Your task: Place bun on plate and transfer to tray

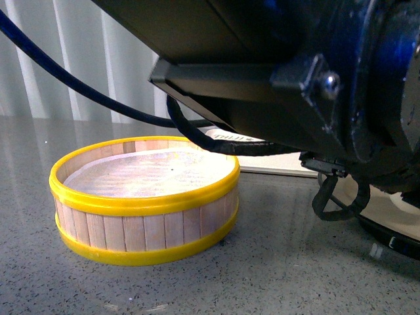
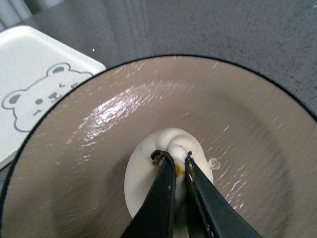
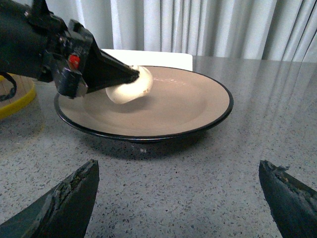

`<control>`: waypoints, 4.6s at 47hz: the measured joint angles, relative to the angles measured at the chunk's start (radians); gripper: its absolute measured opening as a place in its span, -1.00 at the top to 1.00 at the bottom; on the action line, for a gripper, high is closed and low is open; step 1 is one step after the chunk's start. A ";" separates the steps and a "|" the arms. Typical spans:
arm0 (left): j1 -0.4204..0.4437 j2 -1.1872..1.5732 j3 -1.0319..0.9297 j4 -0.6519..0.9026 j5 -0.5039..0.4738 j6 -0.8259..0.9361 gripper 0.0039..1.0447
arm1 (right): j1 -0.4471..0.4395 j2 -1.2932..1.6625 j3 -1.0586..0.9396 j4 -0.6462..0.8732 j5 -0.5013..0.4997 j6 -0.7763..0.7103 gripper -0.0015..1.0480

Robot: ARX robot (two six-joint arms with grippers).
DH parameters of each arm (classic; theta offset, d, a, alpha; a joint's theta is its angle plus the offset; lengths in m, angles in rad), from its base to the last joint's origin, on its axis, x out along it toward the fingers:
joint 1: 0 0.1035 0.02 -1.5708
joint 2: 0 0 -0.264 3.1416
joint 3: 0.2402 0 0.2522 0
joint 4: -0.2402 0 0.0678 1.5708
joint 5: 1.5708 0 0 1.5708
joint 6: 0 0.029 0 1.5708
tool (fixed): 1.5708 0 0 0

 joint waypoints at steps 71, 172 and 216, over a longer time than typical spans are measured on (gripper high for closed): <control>0.242 -0.129 0.021 -0.140 -0.229 -0.415 -0.88 | 0.000 0.000 0.000 0.000 0.000 0.000 -0.84; 0.793 -1.468 -1.531 0.392 -0.170 -0.242 0.93 | 0.000 0.000 0.000 0.000 0.000 0.000 -0.84; 0.793 -1.849 -1.531 0.021 -0.170 -0.242 0.93 | 0.000 0.000 0.000 0.000 0.000 0.000 -0.84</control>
